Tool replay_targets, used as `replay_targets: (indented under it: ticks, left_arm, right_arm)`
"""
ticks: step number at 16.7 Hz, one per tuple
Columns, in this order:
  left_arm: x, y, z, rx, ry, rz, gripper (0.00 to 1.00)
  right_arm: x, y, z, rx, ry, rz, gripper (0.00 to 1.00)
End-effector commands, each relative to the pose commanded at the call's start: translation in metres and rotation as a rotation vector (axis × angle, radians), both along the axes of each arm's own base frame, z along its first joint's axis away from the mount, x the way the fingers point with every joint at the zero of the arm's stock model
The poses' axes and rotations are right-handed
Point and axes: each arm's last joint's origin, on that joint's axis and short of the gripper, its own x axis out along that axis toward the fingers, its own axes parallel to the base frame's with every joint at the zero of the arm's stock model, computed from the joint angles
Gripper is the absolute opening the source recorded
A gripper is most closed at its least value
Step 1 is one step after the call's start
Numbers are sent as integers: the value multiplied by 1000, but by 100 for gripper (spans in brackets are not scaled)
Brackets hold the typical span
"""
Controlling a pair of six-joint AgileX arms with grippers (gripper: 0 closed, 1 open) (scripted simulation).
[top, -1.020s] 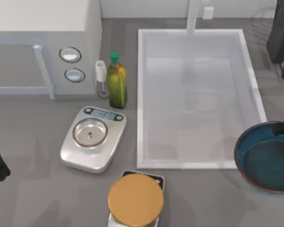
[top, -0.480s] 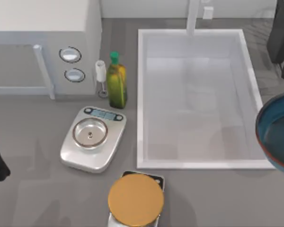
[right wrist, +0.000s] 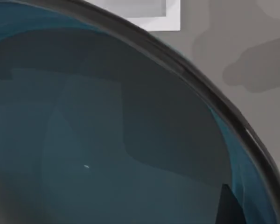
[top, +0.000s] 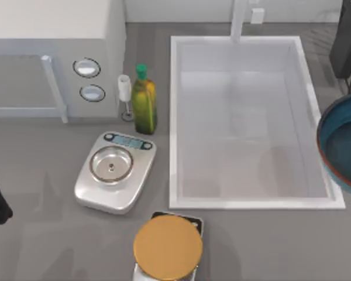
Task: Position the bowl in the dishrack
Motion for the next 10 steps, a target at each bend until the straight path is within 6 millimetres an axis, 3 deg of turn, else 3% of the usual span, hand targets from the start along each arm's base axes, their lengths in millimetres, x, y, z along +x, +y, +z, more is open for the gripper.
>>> replay_targets:
  ticks: [4, 10]
  left_arm:
    - [0, 0, 0, 0, 0, 0, 100]
    - [0, 0, 0, 0, 0, 0, 100]
  right_arm:
    - [9, -32, 8, 120, -262, -84, 0]
    - [9, -100, 34, 167, -856, -151, 0]
